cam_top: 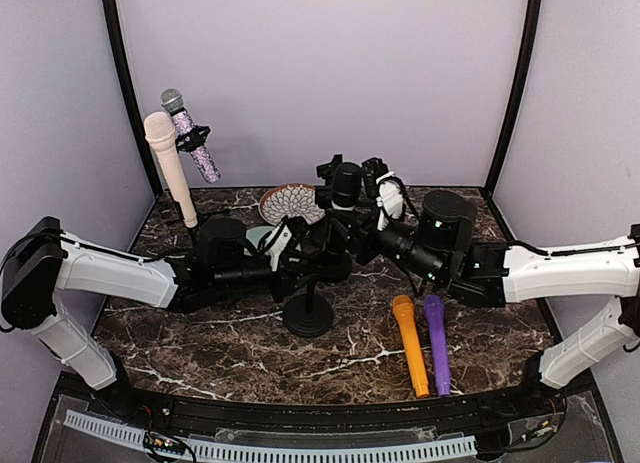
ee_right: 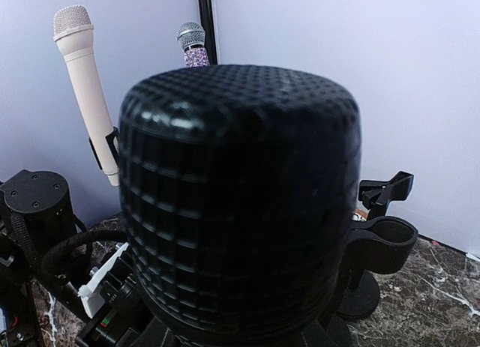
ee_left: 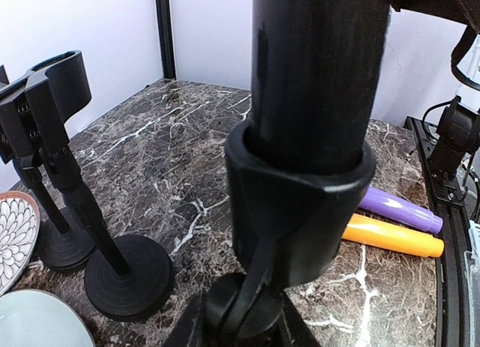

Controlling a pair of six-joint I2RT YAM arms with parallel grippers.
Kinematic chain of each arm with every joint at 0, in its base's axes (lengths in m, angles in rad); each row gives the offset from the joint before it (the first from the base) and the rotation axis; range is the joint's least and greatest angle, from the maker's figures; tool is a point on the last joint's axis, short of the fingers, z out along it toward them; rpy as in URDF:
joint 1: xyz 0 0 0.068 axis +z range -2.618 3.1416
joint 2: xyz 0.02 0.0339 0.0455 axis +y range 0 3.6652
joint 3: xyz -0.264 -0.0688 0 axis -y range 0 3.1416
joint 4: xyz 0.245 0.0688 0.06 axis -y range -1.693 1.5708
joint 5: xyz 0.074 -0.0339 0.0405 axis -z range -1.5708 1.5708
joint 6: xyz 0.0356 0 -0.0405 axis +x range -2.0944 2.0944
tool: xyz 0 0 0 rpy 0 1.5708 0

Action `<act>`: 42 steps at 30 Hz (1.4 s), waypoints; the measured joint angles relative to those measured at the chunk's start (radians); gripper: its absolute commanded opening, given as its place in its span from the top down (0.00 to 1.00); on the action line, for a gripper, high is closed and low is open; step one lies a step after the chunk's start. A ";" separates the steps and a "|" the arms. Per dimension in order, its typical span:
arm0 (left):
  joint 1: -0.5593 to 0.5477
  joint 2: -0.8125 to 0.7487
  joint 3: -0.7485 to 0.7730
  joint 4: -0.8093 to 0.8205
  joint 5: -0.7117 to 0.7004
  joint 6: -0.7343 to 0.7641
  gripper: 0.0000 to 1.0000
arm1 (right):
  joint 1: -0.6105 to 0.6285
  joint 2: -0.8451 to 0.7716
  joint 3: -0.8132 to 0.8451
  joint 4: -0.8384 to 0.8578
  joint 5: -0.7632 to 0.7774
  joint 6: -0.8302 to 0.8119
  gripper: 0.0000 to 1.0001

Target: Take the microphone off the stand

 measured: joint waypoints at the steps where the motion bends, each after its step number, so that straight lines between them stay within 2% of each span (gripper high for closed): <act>1: 0.000 0.000 -0.001 0.000 0.002 0.000 1.00 | -0.001 -0.004 -0.004 0.000 -0.009 -0.003 1.00; 17: -0.011 0.000 -0.003 0.010 0.032 0.015 1.00 | -0.027 -0.089 -0.088 0.051 -0.144 -0.036 1.00; 29: -0.011 0.009 -0.003 0.011 0.029 0.018 1.00 | -0.028 -0.090 -0.088 0.039 -0.133 -0.029 1.00; 42: -0.010 0.026 0.008 0.011 -0.001 0.032 1.00 | -0.026 -0.090 -0.046 -0.013 -0.040 0.024 1.00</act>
